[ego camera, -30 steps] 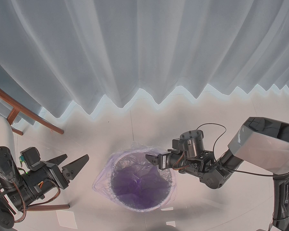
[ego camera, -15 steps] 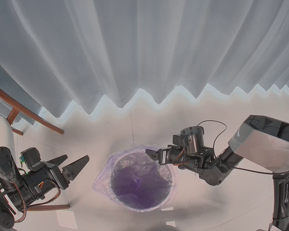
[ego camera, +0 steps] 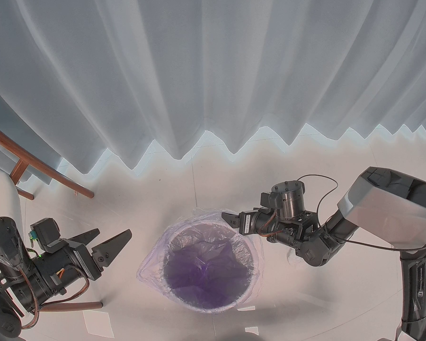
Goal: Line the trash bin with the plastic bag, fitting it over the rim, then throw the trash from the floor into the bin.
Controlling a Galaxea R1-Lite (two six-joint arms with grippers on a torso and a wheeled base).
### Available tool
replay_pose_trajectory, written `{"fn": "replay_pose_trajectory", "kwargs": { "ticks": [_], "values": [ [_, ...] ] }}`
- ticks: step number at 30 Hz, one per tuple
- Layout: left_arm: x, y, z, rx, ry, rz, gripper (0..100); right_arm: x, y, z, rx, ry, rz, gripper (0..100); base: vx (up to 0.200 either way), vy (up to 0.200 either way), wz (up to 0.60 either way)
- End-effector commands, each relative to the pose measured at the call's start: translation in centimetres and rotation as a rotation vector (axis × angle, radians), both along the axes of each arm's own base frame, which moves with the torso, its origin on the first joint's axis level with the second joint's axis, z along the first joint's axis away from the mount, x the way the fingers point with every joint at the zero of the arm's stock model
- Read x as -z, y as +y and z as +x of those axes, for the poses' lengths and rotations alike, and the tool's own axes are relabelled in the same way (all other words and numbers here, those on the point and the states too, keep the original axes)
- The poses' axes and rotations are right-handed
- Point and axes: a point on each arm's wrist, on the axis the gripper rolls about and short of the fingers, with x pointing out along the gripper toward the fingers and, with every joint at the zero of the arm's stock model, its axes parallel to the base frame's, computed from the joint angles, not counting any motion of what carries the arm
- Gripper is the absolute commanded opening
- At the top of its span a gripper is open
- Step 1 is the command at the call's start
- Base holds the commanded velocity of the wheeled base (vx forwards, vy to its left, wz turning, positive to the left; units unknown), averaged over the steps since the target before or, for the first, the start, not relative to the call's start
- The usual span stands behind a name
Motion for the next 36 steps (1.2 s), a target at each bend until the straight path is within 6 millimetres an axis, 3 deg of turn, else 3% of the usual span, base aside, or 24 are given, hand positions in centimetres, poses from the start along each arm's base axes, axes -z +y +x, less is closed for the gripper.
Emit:
{"fn": "replay_pose_trajectory", "kwargs": {
  "ticks": [1, 18, 36],
  "values": [
    [0.0, 0.0, 0.0, -0.002, -0.002, -0.001, 100, 0.9, -0.3, 0.3, 0.008, 0.014, -0.011, 100, 0.0, 0.0, 0.0],
    [0.1, 0.3, -0.1, -0.013, 0.001, -0.001, 100, 3.9, 0.1, 1.3, 0.012, 0.051, -0.033, 100, 0.0, 0.0, 0.0],
    [0.1, 0.2, -0.1, -0.012, 0.005, 0.003, 100, 7.3, -1.1, 3.3, 0.062, 0.092, -0.054, 100, 0.0, 0.0, 0.0]
  ]
}}
